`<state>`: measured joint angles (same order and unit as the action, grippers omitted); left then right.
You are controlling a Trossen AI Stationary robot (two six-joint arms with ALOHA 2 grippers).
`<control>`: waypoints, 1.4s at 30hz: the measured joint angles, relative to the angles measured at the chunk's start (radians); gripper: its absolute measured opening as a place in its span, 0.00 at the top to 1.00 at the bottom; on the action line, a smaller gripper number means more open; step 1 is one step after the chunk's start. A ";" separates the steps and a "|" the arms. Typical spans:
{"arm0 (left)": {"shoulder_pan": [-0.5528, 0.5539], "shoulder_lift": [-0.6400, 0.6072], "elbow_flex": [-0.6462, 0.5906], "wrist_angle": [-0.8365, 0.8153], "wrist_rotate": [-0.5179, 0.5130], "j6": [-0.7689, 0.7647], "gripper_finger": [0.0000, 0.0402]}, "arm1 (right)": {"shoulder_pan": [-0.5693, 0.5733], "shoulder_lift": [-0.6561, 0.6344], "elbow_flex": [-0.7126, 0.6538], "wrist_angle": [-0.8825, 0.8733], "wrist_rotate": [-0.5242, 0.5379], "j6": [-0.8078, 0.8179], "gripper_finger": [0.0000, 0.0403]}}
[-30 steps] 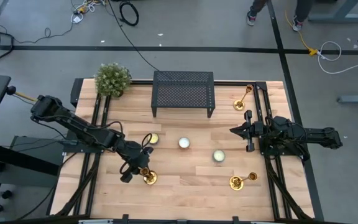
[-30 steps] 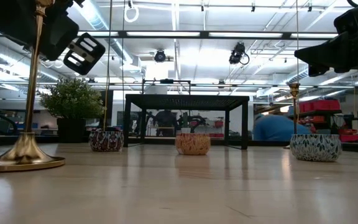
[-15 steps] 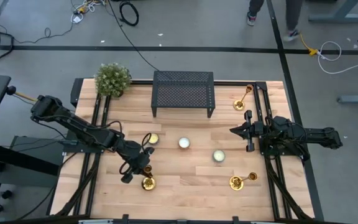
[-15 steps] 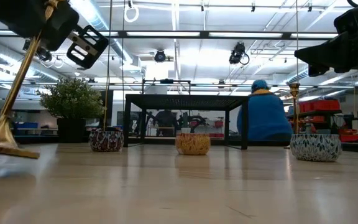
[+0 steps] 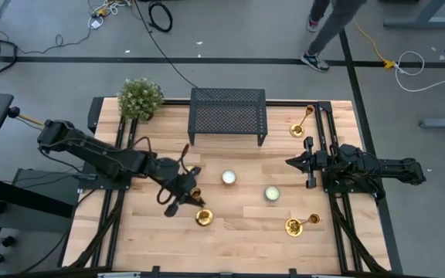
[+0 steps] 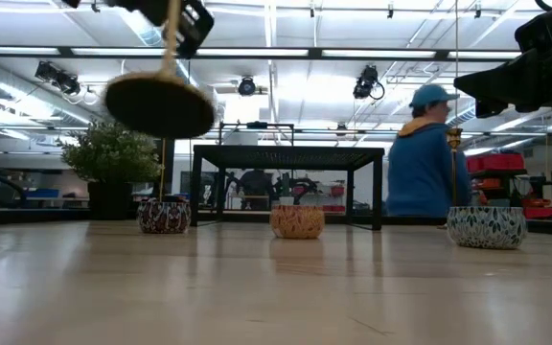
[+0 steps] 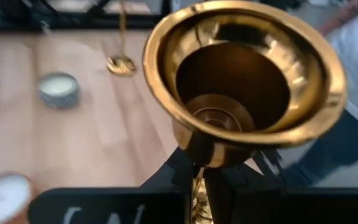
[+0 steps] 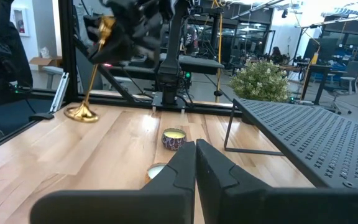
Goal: Pick & Place candle stick holders
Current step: Put the bottom left gold candle holder on the shelf
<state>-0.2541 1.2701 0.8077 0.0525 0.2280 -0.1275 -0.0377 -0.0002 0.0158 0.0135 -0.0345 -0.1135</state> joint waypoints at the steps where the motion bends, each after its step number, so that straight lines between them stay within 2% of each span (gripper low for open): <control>1: 0.013 0.000 0.013 0.001 0.000 0.000 0.95 | 0.000 0.000 0.000 0.000 0.000 0.000 0.97; 25: 0.306 0.000 0.176 0.008 -0.079 0.020 0.95 | -0.001 0.000 0.000 0.003 0.003 -0.036 0.97; 28: 0.330 0.000 0.176 0.015 -0.079 0.016 0.94 | -0.001 0.000 0.000 0.006 0.018 -0.078 0.97; 39: 0.370 0.000 0.176 0.046 -0.078 0.015 0.94 | -0.001 0.000 0.000 0.013 0.019 -0.078 0.97; 42: 0.371 0.000 0.176 0.048 -0.079 0.016 0.95 | -0.001 0.000 0.000 0.032 0.018 -0.003 0.97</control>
<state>0.1169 1.2705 0.9836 0.1005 0.1492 -0.1117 -0.0387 -0.0002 0.0159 0.0455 -0.0162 -0.1168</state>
